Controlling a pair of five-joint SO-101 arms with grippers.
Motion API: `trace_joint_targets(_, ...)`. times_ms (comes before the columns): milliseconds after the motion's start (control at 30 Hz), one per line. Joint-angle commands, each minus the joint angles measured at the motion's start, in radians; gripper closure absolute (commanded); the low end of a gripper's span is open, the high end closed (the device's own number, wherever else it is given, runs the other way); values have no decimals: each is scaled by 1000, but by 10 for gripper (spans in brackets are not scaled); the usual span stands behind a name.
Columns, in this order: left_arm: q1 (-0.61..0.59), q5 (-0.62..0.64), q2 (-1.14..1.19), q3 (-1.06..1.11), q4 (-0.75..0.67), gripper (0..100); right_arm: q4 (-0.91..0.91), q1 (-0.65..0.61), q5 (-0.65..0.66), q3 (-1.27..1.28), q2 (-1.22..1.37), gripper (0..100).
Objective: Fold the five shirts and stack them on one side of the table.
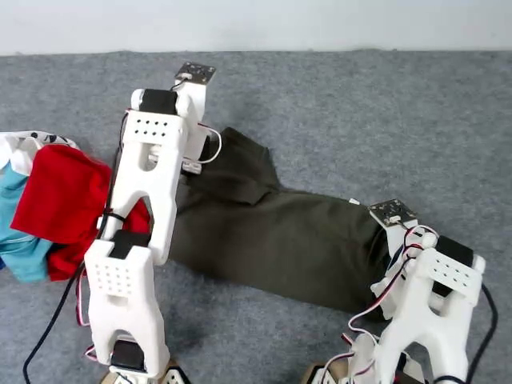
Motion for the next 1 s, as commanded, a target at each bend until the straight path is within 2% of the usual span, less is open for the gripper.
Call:
trace_joint_targets(0,12,8,-81,30,21,987,-8,-12,-9,-3,-5,768)
trace_joint_targets(500,5,-2,-43,87,14,987,-8,-12,-8,23,-5,768)
trace_joint_targets(833,-20,-35,104,87,-155,987,-8,-12,-8,57,-15,768)
trace_joint_targets(967,-61,-43,127,87,-170,987,-8,-12,-5,57,-15,768)
